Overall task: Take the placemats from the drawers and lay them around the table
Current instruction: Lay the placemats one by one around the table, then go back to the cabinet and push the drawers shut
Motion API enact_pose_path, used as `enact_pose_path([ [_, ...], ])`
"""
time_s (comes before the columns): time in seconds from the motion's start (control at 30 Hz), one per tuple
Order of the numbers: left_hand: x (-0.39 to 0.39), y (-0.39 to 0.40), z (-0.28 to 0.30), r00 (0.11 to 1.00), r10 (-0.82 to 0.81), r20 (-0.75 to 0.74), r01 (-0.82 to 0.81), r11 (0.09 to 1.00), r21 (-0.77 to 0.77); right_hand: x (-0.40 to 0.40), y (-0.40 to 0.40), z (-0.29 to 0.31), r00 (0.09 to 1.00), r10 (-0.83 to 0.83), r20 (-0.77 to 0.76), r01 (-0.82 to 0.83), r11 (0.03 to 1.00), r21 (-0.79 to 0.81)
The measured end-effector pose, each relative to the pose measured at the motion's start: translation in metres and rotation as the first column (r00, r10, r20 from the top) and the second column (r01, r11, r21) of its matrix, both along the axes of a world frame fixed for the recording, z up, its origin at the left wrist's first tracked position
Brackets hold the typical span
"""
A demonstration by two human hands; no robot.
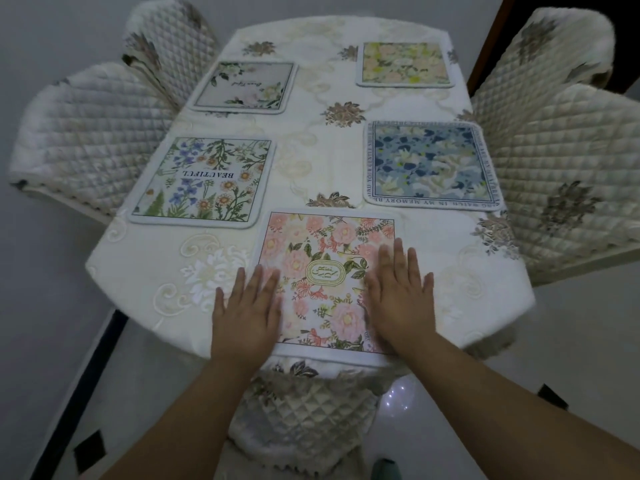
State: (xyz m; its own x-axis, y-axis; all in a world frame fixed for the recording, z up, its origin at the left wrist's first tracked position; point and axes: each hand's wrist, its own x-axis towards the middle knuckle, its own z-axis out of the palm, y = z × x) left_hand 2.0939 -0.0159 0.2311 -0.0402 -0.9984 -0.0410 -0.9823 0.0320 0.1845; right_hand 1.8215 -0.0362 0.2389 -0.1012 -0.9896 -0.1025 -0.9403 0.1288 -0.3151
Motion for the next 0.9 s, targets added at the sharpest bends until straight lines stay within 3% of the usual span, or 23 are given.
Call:
enact_pose_path([
  [0.17, 0.0, 0.006, 0.006, 0.994, -0.077, -0.08, 0.082, 0.994, 0.066, 0.003, 0.029, 0.004, 0.983, 0.176, -0.045, -0.168, 0.975, 0.145],
  [0.23, -0.008, -0.002, 0.022, 0.998, -0.023, -0.052, 0.035, 0.973, 0.226, -0.001, 0.005, 0.026, 0.977, 0.211, -0.033, -0.192, 0.934, 0.301],
  [0.3, -0.019, -0.021, 0.059, 0.997, 0.071, -0.024, -0.053, 0.896, 0.442, -0.001, -0.015, 0.069, 0.977, 0.213, 0.012, -0.195, 0.873, 0.446],
  [0.4, -0.032, -0.019, 0.123, 0.997, 0.075, 0.006, -0.066, 0.831, 0.552, -0.003, 0.009, 0.135, 0.99, 0.109, 0.088, -0.133, 0.931, 0.341],
  [0.47, -0.04, 0.004, 0.163, 0.998, 0.03, -0.05, -0.001, 0.866, 0.5, -0.007, 0.048, 0.177, 0.985, 0.02, 0.169, -0.062, 0.968, 0.244],
  [0.63, -0.036, 0.087, 0.257, 0.93, -0.063, -0.363, 0.146, 0.967, 0.206, -0.014, 0.144, 0.265, 0.962, -0.105, 0.253, 0.09, 0.993, 0.071],
  [0.9, 0.015, 0.147, 0.371, 0.876, -0.338, -0.345, 0.349, 0.937, -0.03, 0.031, 0.271, 0.372, 0.921, -0.327, 0.211, 0.346, 0.936, -0.06],
])
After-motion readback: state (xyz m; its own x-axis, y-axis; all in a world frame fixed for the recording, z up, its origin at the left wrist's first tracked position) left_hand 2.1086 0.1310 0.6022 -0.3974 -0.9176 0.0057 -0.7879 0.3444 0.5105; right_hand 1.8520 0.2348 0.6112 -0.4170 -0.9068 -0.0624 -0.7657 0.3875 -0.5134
